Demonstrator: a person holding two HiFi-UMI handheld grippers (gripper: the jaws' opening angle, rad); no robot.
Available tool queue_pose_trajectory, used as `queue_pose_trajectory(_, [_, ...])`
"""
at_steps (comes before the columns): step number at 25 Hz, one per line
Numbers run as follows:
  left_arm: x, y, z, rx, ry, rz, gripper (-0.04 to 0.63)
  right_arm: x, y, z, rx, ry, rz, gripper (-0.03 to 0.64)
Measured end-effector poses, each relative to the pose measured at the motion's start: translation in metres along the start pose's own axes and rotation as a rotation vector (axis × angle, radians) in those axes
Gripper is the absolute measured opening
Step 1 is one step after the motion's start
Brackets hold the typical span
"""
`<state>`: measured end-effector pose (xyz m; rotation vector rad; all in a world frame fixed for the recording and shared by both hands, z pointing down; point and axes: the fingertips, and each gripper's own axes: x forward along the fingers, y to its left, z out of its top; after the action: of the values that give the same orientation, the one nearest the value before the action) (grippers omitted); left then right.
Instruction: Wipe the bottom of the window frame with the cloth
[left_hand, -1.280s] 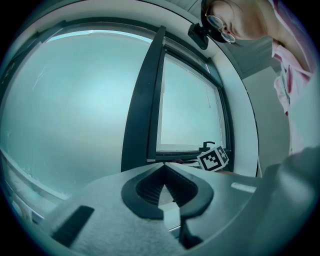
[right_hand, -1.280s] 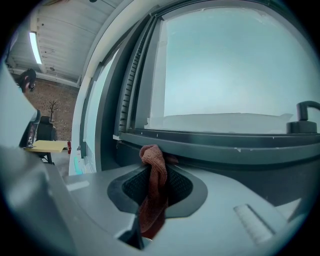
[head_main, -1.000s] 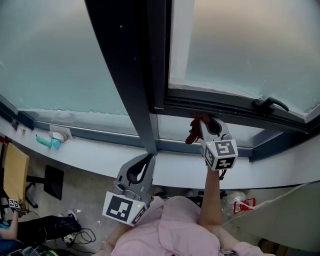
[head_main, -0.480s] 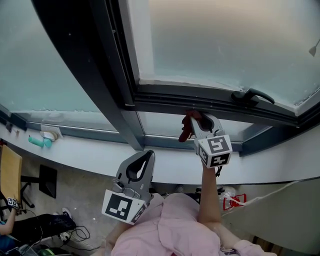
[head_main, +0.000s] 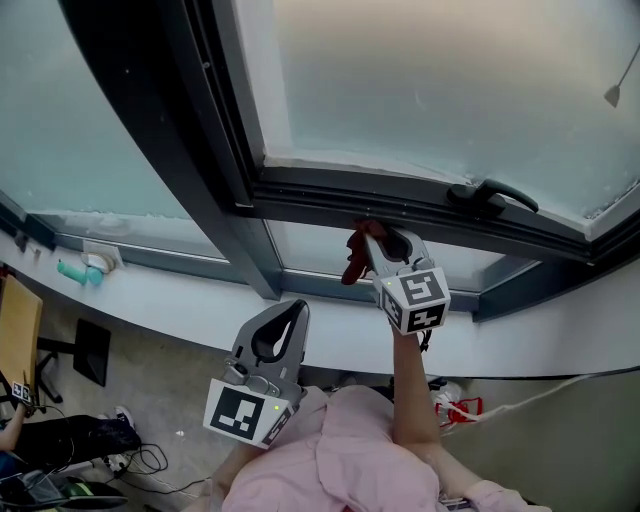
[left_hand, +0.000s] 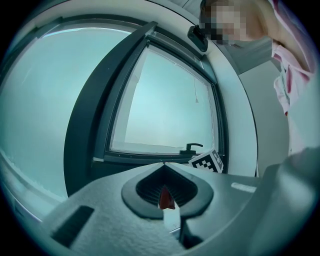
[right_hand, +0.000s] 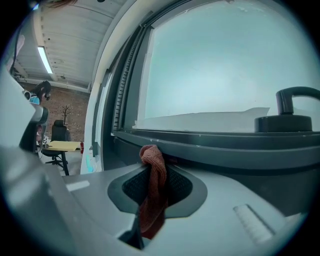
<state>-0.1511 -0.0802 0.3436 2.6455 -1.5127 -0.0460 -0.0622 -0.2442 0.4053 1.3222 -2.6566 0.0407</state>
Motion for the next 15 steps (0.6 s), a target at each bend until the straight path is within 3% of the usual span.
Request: queue_pose_trajectory(15, [0.003,-0.024,-0.003,-0.002,-0.001,0.022,-0.003,-0.017,-0.021,-0.004,-0.020,0.005,0.000,0.064])
